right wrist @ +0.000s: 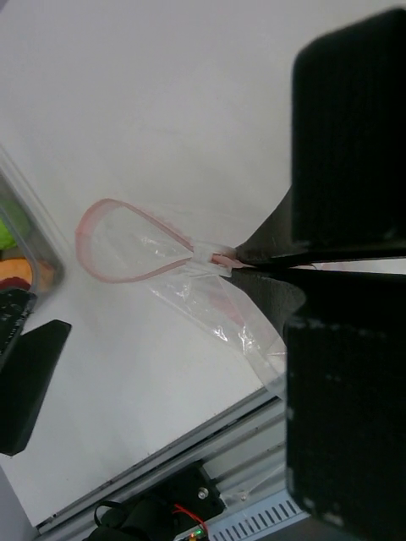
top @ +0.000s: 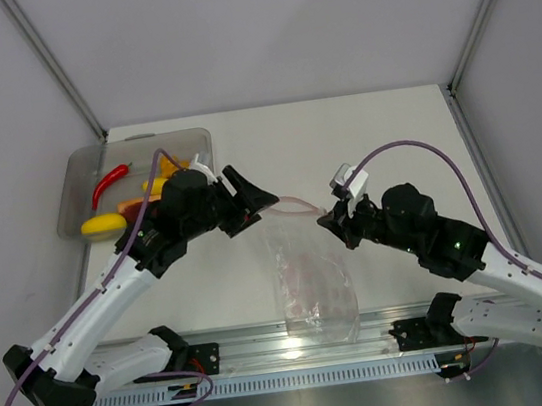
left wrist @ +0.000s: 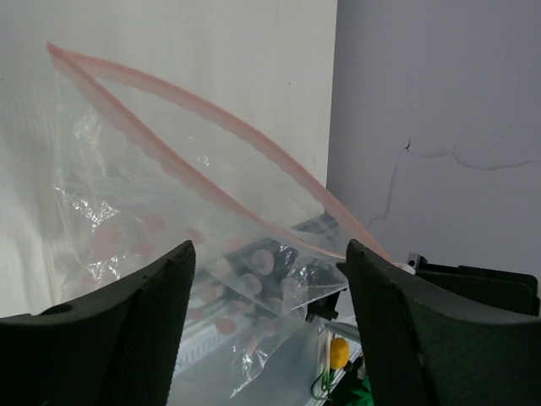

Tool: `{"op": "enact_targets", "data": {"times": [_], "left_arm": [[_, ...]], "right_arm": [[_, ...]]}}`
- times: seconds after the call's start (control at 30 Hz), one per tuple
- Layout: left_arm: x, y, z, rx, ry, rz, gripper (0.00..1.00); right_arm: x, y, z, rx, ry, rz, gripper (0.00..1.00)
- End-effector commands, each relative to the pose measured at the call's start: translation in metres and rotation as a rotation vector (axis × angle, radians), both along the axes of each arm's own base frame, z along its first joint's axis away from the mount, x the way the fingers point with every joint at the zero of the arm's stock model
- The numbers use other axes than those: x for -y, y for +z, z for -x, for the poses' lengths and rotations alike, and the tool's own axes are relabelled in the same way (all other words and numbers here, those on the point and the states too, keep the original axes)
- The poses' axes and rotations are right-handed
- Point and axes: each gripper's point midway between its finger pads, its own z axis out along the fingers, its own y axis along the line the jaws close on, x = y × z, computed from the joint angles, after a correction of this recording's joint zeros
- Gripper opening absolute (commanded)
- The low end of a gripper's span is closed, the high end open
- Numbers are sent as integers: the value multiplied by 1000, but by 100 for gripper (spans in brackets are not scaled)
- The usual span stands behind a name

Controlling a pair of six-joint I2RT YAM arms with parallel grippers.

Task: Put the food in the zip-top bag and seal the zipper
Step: Pick up the zipper food storage bag at the center of the board, then open the zipper of the food storage bag.

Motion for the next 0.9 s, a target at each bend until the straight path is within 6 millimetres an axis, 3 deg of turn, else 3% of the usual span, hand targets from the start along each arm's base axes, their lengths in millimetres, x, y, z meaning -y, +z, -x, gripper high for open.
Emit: {"op": "enact_targets", "data": {"times": [0.0,0.07,0.17,0.63,0.8,0.87], "left_arm": [[3,-11,19,-97,-37,12,74],[1,-13,24,-114,-38,13,79],[0,-23,28,-169,-41,-16,79],[8,-33,35,-316,-30,8,83],[10,-36,39,-327,-51,12,75],[9,-37,42,-316,-62,24,62]], "right_arm": [[6,18,-2,94,-38,-4,0],[2,19,4,111,-19,2,0],[-1,23,12,136,0,11,0],[-16,38,41,222,34,56,0],[-18,36,44,247,17,86,0],[-19,37,46,257,9,93,0]]}}
